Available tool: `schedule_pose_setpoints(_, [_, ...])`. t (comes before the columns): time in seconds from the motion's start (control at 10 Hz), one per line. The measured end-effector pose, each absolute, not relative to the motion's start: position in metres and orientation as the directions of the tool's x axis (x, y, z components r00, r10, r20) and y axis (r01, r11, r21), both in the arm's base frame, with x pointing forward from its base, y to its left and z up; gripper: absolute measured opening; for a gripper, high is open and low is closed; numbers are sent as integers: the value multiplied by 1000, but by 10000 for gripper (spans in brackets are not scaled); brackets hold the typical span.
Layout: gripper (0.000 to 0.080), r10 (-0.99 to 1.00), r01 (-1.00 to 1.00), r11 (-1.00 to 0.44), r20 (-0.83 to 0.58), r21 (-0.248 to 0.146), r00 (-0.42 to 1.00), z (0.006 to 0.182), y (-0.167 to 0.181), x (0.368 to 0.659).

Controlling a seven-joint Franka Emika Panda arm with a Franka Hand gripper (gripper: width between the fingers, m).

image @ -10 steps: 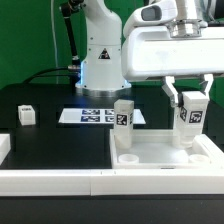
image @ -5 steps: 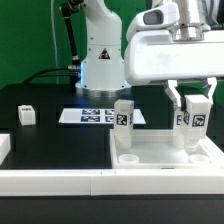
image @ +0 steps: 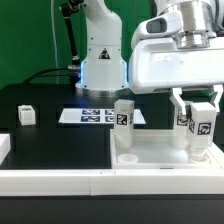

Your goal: Assemble square table

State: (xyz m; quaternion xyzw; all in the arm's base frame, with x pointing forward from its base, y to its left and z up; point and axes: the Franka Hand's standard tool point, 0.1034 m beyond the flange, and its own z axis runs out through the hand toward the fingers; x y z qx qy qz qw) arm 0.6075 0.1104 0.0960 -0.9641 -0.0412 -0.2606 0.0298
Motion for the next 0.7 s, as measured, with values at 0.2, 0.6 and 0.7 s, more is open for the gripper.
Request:
schedule_pose_setpoints(0.2, [290,64,93,-995,513,-31,856,95,110,609])
schedule_pose_setpoints(0.6, [290,68,94,-995,508,-25,859,83,114,604])
schedule_pose_setpoints(0.7, [290,69,93,-995,515,-21,854,83,115,604])
